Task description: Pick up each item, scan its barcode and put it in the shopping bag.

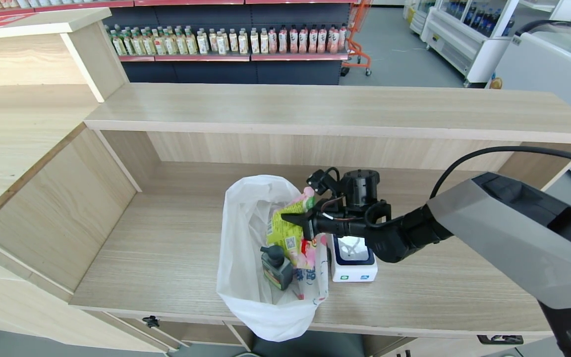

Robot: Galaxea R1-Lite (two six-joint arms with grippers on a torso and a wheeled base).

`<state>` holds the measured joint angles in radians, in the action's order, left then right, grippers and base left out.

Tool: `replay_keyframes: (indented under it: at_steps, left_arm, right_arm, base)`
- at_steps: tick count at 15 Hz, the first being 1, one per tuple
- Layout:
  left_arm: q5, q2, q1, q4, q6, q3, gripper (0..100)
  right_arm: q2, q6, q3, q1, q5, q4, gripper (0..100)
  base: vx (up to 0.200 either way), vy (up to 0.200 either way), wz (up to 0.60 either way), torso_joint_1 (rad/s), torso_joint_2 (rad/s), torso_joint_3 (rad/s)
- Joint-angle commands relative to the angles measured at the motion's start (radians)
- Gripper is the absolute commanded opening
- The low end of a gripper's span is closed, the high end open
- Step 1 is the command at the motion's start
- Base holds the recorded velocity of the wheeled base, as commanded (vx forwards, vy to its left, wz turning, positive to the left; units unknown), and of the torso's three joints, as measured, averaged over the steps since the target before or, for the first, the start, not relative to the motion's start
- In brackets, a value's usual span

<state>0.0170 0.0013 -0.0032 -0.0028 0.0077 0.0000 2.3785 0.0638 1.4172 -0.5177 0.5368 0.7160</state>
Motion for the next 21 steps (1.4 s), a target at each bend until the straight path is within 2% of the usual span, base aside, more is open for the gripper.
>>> replay_keyframes:
  at_steps: [1,7,11,15,19,21]
  left_arm:
    - [0.000,0.000,0.000,0.000,0.000,0.000,100]
    - [0.000,0.000,0.000,0.000,0.000,0.000,100]
    - [0.000,0.000,0.000,0.000,0.000,0.000,100]
    - [0.000,0.000,0.000,0.000,0.000,0.000,100]
    - [0.000,0.000,0.000,0.000,-0.002,0.000,100]
    - [0.000,0.000,0.000,0.000,-0.002,0.000,100]
  right_arm:
    - [0.011,0.001,0.003,-0.001,0.000,0.000,100]
    - [-0.021,-0.013,0.039,0.001,0.002,0.011,100]
    - [-0.096,-0.119,0.121,-0.013,0.002,0.003,100]
    - [-0.173,-0.131,0.120,-0.015,0.022,0.002,100]
    - [-0.354,-0.116,0.028,-0.001,0.012,-0.036,100]
    - [-0.522,-0.027,-0.112,0.062,-0.020,-0.159,100]
  base:
    - [0.000,0.000,0.00,0.000,0.00,0.000]
    - [0.000,0.000,0.00,0.000,0.00,0.000]
    - [0.000,0.000,0.00,0.000,0.00,0.000]
    - [0.000,0.000,0.00,0.000,0.00,0.000]
    - [0.000,0.000,0.00,0.000,0.00,0.000]
    - [0.000,0.000,0.00,0.000,0.00,0.000]
